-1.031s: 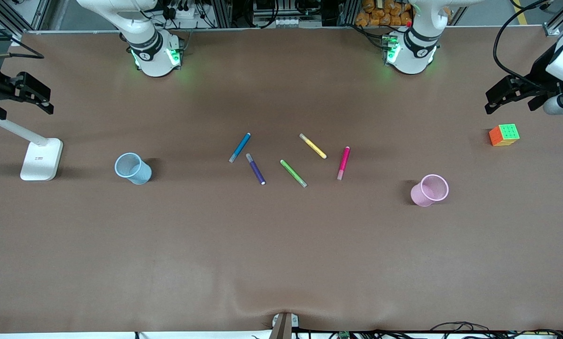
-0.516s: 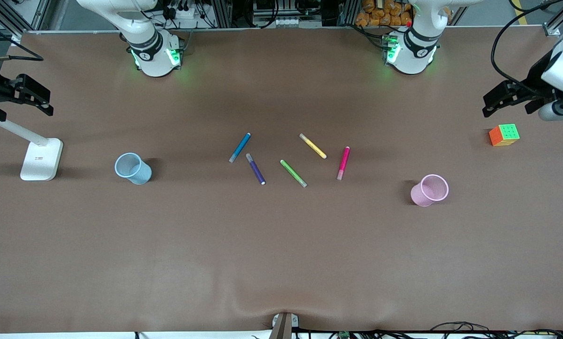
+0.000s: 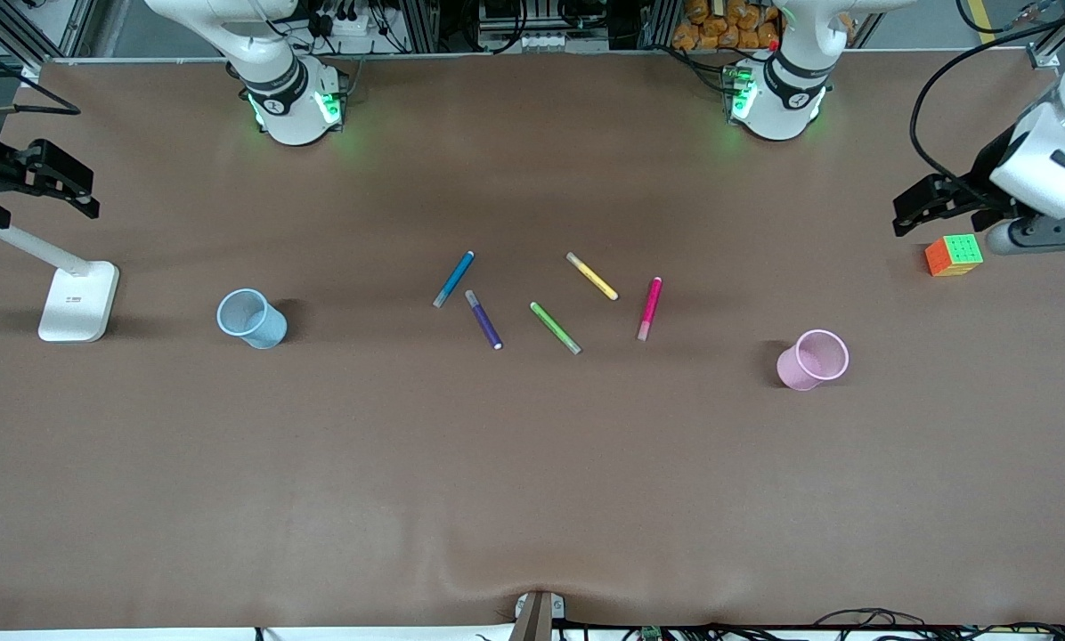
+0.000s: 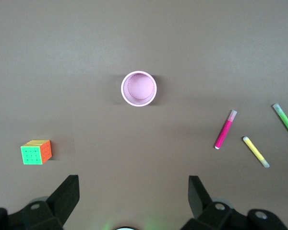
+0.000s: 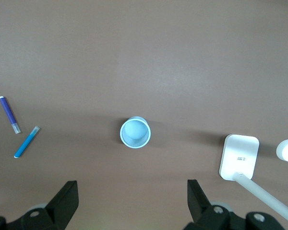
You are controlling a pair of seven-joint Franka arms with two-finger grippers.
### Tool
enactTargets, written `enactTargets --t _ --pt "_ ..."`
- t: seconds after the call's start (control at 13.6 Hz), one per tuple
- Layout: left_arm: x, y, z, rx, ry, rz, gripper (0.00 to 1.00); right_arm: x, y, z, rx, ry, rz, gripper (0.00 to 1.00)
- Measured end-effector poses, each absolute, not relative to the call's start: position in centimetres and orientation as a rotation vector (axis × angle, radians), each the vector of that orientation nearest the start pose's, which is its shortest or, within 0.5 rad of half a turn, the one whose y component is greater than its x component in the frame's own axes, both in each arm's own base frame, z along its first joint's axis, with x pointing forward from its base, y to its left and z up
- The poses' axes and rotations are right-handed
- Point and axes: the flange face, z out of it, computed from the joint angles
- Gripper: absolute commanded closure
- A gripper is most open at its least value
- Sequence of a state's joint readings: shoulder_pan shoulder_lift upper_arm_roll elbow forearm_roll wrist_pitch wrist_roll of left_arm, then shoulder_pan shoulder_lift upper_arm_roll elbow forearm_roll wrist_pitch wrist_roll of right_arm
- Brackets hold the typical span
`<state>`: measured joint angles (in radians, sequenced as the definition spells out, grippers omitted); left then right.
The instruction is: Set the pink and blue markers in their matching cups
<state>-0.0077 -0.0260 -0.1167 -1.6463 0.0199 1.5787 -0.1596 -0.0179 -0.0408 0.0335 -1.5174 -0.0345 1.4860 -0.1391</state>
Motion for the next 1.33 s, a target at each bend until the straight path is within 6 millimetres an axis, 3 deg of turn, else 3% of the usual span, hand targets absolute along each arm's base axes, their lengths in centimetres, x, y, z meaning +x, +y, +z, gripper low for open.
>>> enactTargets --t 0.52,0.74,0.96,1.33 --pt "56.3 -9.3 55.0 -3.107 0.020 0.199 0.00 53.3 -0.2 66.4 -3.170 -0.221 -0.010 0.00" --pt "57.8 -13.9 49.3 -3.094 0.117 0.297 0.00 53.3 -0.2 66.4 -3.170 -0.220 -0.009 0.00" --pt "59.0 -16.6 43.6 -3.080 0.159 0.385 0.00 53.3 -0.3 66.4 -3.170 -0.218 -0.009 0.00" --pt "58.2 -21.6 38.8 -3.018 0.247 0.478 0.00 53.7 -0.3 65.6 -3.169 -0.217 0.019 0.00"
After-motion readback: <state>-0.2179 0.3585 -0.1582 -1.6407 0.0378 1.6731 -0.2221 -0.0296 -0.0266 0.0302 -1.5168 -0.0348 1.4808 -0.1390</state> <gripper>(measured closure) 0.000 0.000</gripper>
